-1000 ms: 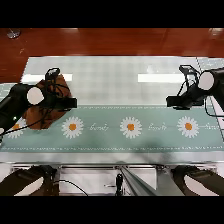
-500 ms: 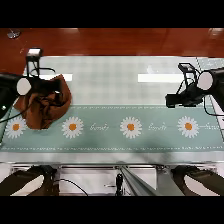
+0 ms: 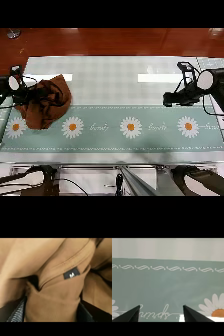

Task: Fold the shirts.

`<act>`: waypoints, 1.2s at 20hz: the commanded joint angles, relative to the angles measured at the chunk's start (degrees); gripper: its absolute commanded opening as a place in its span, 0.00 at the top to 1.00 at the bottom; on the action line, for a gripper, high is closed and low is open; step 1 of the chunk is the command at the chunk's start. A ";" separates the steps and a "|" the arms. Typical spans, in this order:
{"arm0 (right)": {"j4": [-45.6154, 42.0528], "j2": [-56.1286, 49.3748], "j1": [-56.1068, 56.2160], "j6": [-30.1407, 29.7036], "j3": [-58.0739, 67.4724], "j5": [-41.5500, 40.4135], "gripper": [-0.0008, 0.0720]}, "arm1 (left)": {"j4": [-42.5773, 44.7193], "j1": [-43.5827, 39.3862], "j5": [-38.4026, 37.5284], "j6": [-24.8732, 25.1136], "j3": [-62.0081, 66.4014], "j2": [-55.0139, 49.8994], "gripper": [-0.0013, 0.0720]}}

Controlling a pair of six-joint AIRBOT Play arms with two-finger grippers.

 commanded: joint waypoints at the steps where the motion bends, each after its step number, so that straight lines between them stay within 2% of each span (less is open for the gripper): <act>1: 2.05 -0.02 0.04 0.00 0.00 -0.35 0.14 | -3.98 0.26 2.60 -0.07 0.46 -4.48 0.03; 2: 2.16 -0.02 0.04 0.00 0.00 -0.35 0.14 | -4.92 0.07 2.49 0.98 0.81 -5.11 0.05; 3: 2.16 -0.02 0.04 0.00 0.00 -0.35 0.14 | -6.91 -0.09 1.73 4.24 1.16 -5.40 0.41; 4: 2.19 -0.02 0.04 0.00 0.00 -0.33 0.14 | -9.70 -0.09 0.11 8.92 1.84 -5.35 0.93; 5: 2.21 -0.02 0.04 0.00 0.00 -0.33 0.14 | -12.09 -0.09 -1.62 11.34 3.08 -5.18 0.94; 7: 2.21 -0.02 0.04 0.00 0.00 -0.35 0.14 | -15.41 -0.09 -3.63 11.78 6.32 -2.78 0.94; 13: 5.57 0.04 0.09 -1.20 0.00 0.04 0.14 | -29.22 -0.09 2.60 11.78 15.96 16.00 0.94; 18: 8.87 0.04 0.11 -3.13 0.00 0.07 0.14 | -36.63 -0.57 3.28 12.00 22.93 26.86 0.94; 21: 10.45 0.72 0.57 -4.37 0.00 -0.87 0.14 | -43.60 -4.68 4.81 15.37 26.62 31.23 0.94; 24: 10.47 3.39 1.29 -3.87 0.00 -3.06 0.14 | -44.87 -14.82 5.35 15.96 27.76 33.44 0.94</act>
